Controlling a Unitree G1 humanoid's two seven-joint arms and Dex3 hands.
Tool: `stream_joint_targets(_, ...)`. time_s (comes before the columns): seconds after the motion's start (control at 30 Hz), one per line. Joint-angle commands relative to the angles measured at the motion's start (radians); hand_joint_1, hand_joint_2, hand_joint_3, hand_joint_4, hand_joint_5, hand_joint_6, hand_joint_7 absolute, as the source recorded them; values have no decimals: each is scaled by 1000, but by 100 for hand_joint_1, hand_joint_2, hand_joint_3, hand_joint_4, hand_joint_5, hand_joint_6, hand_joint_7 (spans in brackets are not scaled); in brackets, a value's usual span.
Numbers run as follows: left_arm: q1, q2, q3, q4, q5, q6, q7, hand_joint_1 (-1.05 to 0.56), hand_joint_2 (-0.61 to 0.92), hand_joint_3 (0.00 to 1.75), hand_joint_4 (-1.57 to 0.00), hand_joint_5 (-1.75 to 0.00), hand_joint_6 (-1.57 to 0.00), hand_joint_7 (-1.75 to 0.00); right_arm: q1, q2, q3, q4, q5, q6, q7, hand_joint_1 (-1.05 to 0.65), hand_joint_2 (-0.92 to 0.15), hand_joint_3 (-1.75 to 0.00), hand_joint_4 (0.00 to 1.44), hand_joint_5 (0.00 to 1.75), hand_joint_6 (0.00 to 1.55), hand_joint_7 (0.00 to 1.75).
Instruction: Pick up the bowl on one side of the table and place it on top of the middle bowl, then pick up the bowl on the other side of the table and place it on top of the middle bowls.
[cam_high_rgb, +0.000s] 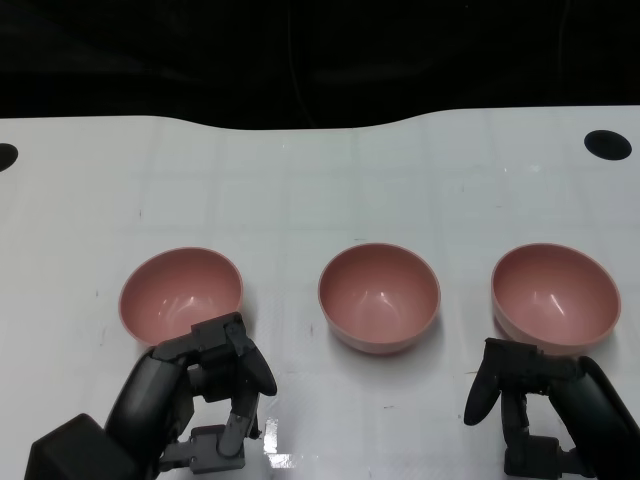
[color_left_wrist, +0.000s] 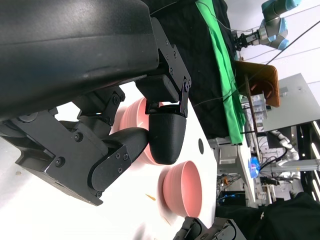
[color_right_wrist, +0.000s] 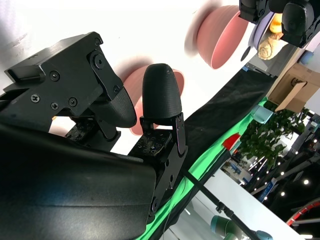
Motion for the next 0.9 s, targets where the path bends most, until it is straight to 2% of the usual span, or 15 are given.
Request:
stream_joint_targets(0.03,-7,11,6,7,1,-12,1,-23,42,130,-86,-175,-76,-149,-9,-9,-8,6,-2,-13,-11,-4,-19,-161,91,175,84,143)
stream_joint_targets(0.9,-6,10,5,9,-8,-4,-5,-20,44,129,-84,-175,-75,-146,-6,-5,-11,3,-6,-10,-21,-3,-19,-161,90,175,82,143)
